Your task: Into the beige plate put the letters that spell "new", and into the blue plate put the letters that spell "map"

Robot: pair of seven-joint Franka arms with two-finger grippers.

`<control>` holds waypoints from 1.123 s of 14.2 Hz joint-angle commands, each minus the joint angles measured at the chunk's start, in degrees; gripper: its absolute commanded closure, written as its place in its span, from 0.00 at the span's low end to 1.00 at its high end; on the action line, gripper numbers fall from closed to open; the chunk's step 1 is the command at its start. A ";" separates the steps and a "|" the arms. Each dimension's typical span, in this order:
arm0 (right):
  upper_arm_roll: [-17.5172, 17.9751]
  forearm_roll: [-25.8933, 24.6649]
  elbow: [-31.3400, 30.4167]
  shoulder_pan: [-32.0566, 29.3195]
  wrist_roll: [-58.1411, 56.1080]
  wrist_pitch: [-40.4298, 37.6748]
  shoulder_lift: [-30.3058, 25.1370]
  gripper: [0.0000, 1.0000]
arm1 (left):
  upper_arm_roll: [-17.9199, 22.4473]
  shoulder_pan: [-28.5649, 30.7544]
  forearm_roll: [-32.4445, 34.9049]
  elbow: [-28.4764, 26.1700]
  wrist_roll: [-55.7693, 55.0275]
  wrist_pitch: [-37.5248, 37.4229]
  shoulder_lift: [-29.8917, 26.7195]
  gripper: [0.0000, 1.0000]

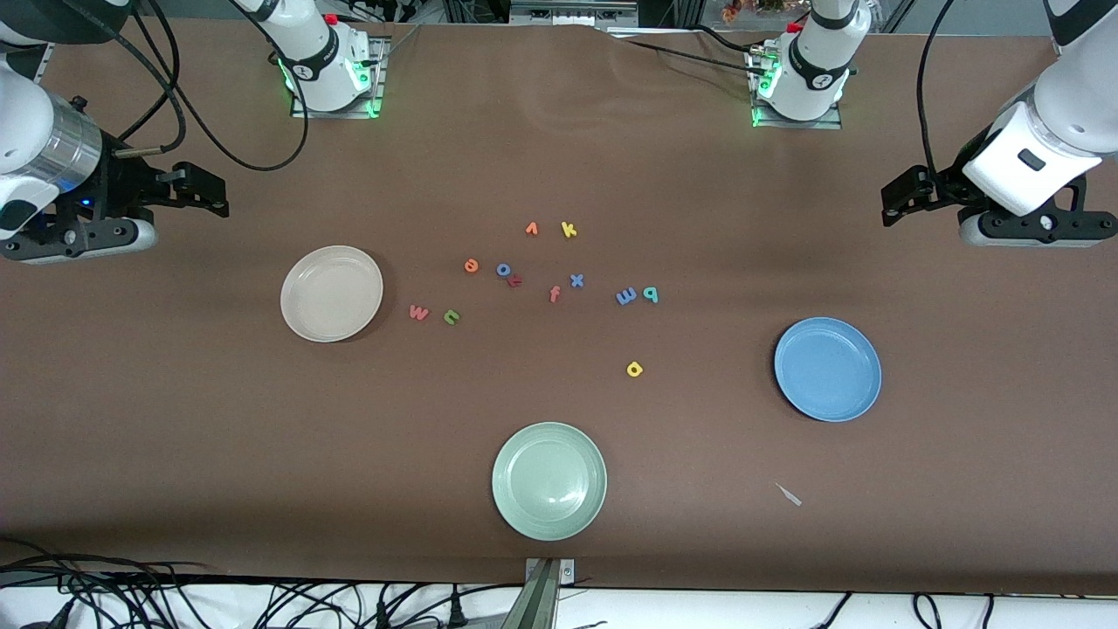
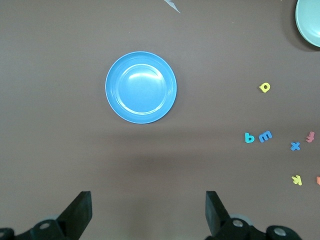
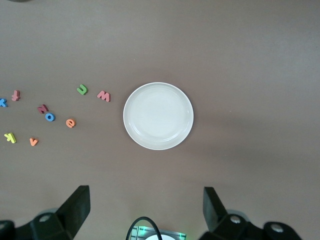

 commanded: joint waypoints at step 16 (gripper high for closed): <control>0.04 -0.17 -0.21 0.09 -0.20 0.57 -0.80 0.00 | -0.20 -0.20 1.12 2.04 0.55 -1.07 1.05 0.00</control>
